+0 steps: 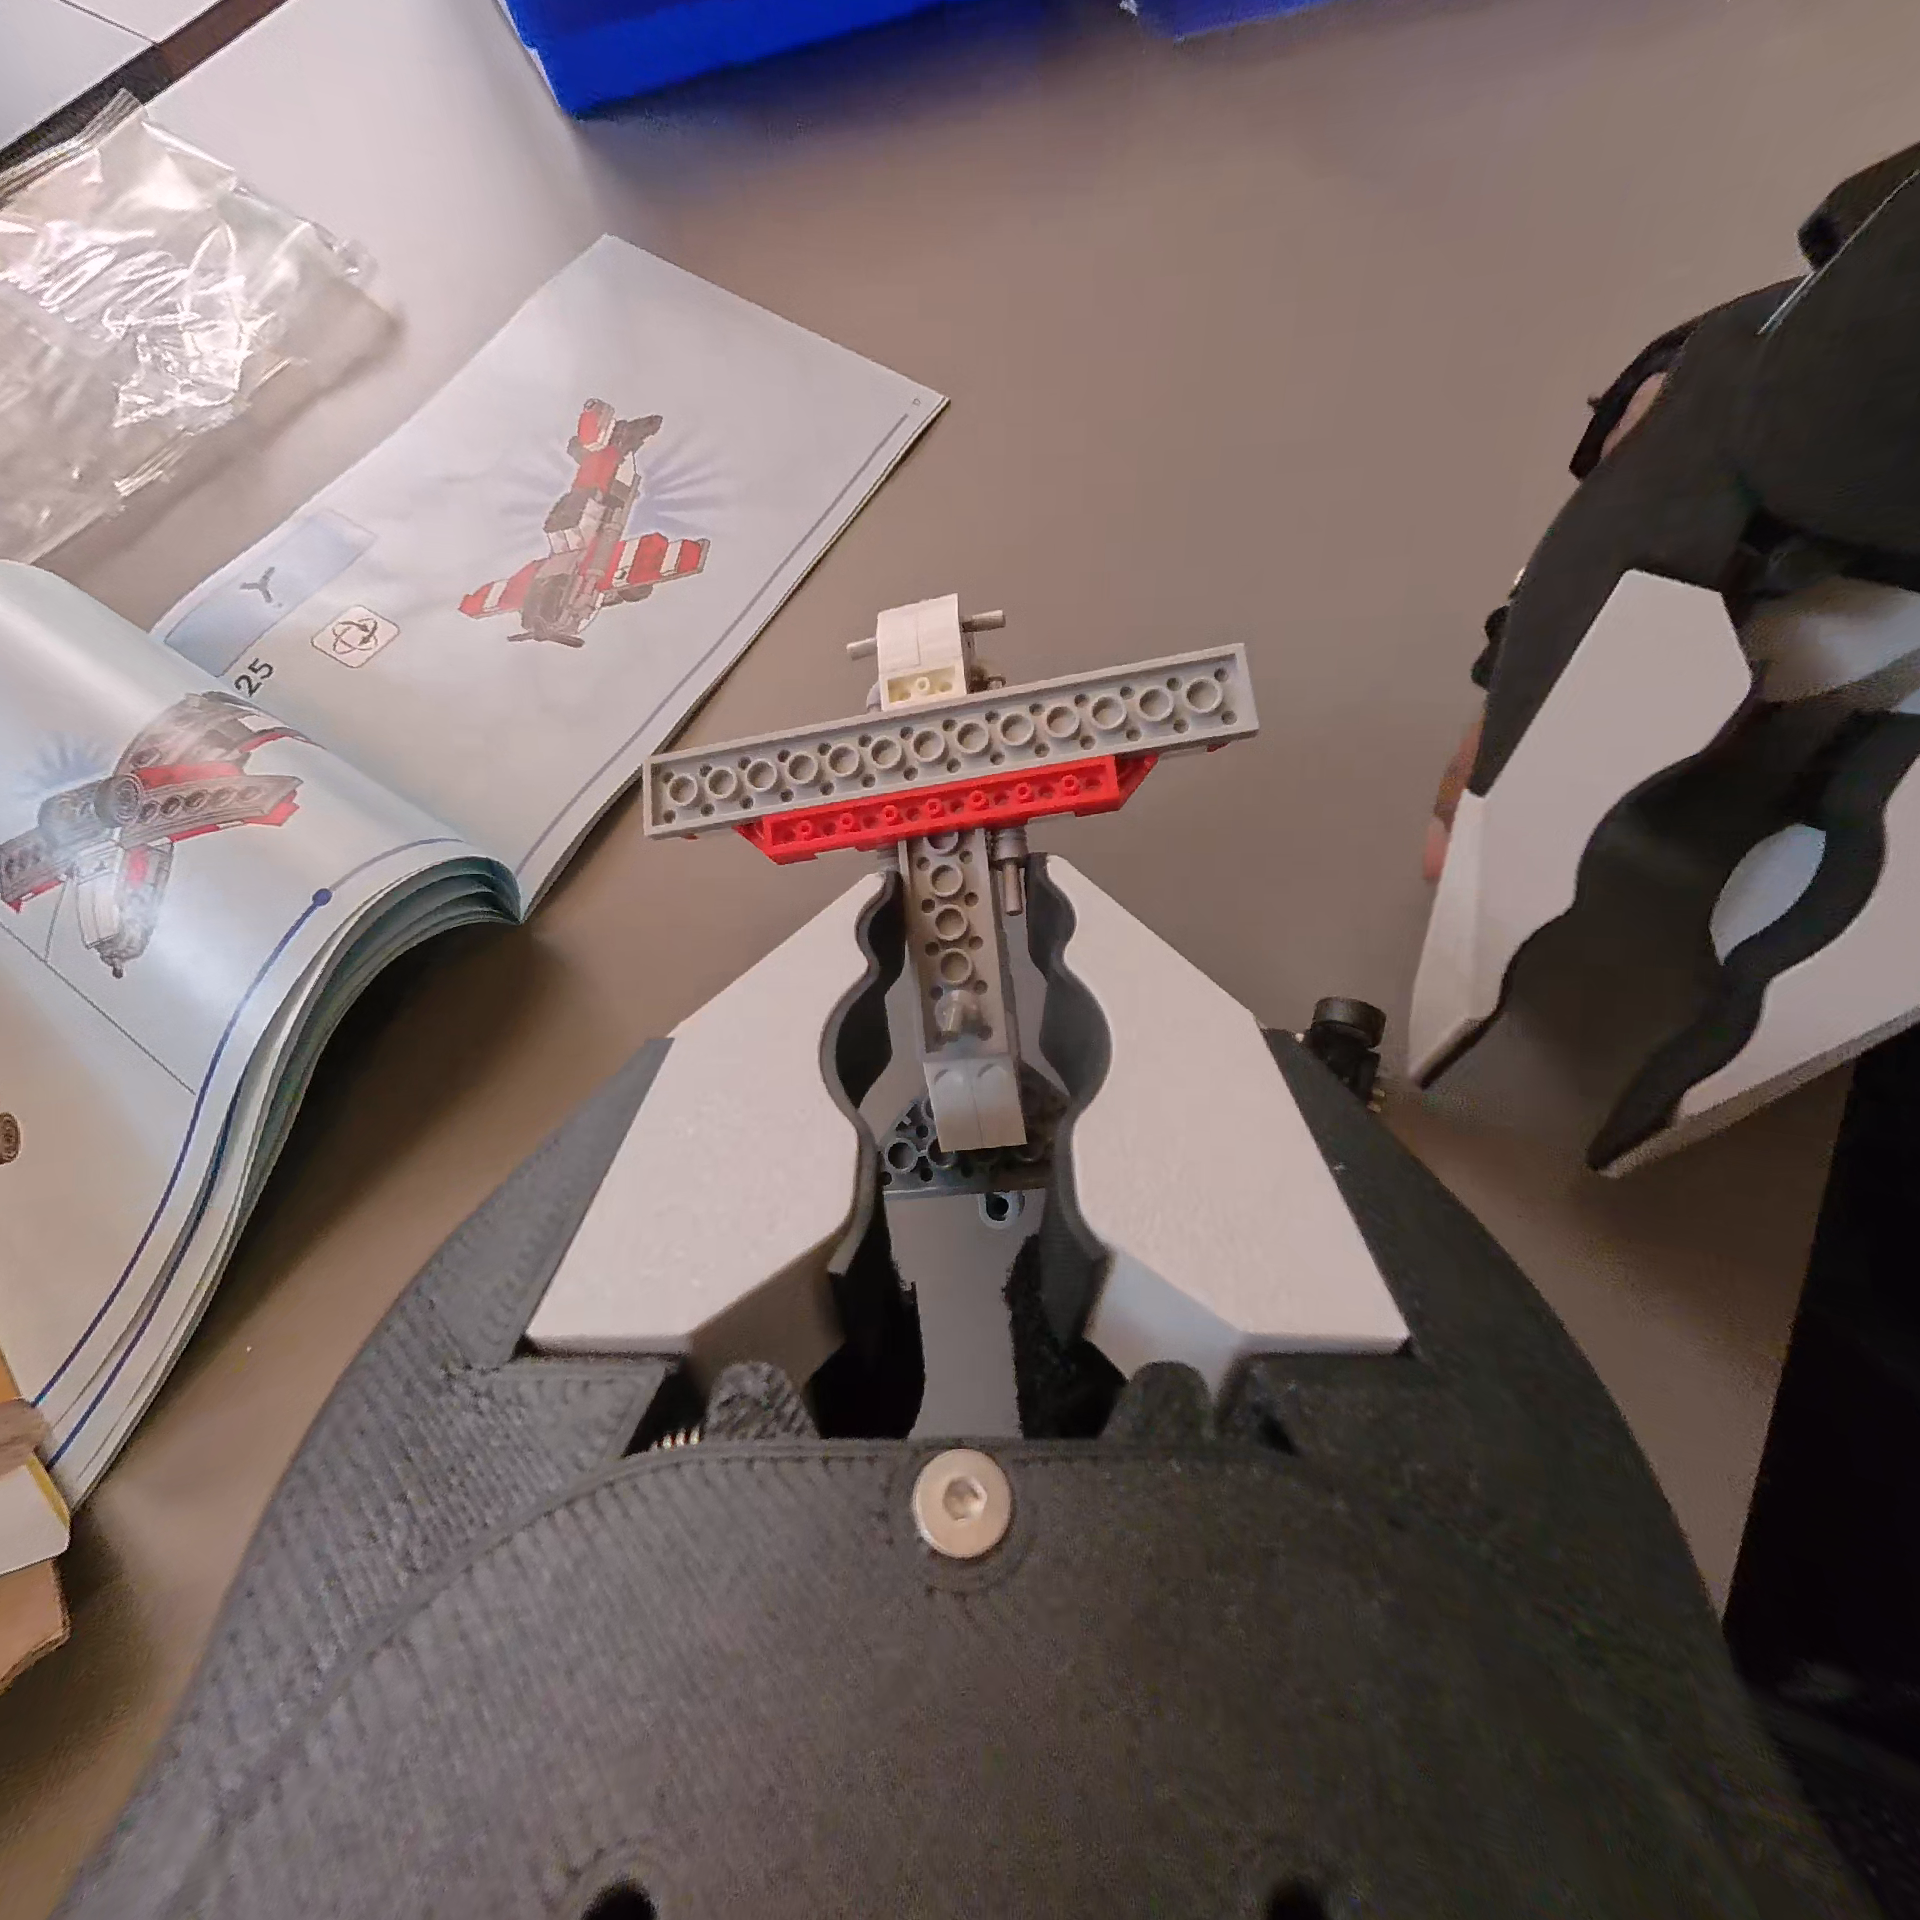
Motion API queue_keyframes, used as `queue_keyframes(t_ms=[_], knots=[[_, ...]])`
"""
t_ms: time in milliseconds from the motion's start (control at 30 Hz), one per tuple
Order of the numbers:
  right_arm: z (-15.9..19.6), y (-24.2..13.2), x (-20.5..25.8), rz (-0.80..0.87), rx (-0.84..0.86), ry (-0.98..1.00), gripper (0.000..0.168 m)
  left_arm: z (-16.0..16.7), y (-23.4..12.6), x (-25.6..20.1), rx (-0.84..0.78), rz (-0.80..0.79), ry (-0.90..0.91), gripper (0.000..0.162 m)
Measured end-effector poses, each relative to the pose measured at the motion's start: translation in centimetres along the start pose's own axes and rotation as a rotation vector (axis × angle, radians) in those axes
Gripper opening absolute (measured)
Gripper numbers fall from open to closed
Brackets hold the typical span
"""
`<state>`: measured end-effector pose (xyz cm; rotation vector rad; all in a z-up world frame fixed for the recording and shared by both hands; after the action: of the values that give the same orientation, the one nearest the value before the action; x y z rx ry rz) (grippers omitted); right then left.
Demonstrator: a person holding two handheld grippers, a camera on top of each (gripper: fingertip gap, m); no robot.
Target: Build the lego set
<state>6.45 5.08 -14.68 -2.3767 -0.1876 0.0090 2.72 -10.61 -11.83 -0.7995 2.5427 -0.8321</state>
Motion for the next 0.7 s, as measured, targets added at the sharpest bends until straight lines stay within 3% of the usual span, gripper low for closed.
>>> queue_keyframes(t_ms=[233, 500, 700], knots=[[-0.8, -1.6, -2.5, 0.06, -0.154, 0.043, 0.033, -0.2, -0.1, -0.2, -0.011, 0.003, 0.005, 0.024], [-0.1, 0.0, -1.7, 0.064, -0.027, -0.001, 0.034, -0.3, -0.1, -0.3, -0.011, 0.007, 0.012, 0.024], [-0.2, -0.4, -0.9, 0.034, -0.03, -0.044, 0.033, -0.2, -0.1, -0.3, -0.005, 0.005, 0.02, 0.023]])
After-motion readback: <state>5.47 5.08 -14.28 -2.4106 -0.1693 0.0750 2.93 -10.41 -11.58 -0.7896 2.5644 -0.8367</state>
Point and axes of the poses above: each gripper's, where its closed fingertips meet, y out along the fingers, z out of its underside, x = y × z across the jaws, the point moved 9 cm from there along -y, back along the fingers, and after that the axes turned 11 degrees about z, right-handed, at the moved point
